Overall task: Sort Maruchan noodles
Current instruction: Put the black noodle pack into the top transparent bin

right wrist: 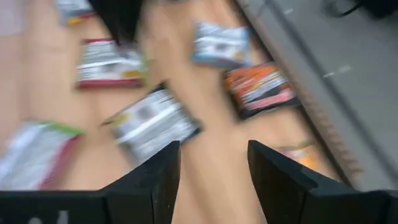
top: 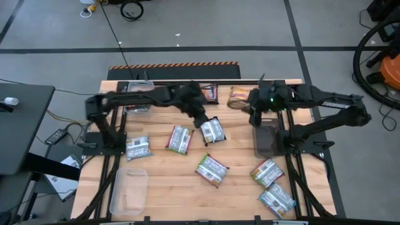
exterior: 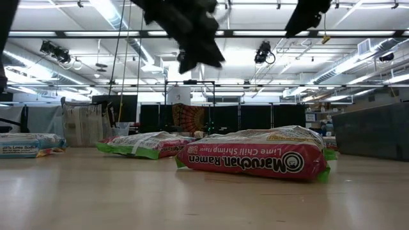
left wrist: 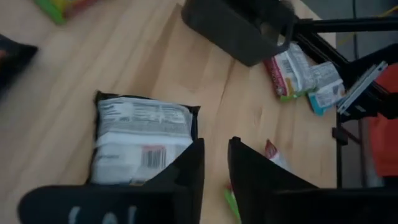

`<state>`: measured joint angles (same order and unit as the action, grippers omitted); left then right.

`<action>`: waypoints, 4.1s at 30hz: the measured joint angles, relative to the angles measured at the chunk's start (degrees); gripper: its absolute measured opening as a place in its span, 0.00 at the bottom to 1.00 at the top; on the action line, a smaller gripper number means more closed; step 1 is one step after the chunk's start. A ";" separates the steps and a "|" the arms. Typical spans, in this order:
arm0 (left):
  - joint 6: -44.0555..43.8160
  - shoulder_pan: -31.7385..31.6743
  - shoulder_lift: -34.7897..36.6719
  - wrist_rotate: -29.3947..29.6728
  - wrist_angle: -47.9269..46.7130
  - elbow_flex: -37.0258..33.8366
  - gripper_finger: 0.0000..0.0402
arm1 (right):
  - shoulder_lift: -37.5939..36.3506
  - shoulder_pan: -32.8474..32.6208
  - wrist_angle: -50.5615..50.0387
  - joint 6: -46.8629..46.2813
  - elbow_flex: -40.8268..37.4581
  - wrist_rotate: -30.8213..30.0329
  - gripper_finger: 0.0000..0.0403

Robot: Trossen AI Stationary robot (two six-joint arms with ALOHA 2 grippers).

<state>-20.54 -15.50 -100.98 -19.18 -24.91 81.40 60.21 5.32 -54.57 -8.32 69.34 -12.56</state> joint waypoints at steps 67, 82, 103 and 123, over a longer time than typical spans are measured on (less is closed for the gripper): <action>23.78 -8.56 8.53 22.17 -43.09 14.12 0.01 | 9.88 -12.66 5.87 2.59 -0.02 -11.95 0.44; 48.25 -34.87 13.45 38.01 -48.79 17.58 0.00 | 9.90 4.55 14.32 20.07 -0.02 -7.39 0.44; 48.53 -42.83 -5.96 30.30 -53.02 17.54 0.02 | 9.86 19.26 15.68 25.91 -0.63 11.50 0.44; 33.15 -40.43 -0.52 17.01 -63.08 17.54 0.39 | 9.92 21.01 27.75 18.99 -11.02 15.77 0.44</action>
<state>12.61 -55.93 -101.51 -2.17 -88.00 98.94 70.13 26.33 -26.81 10.67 58.33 3.20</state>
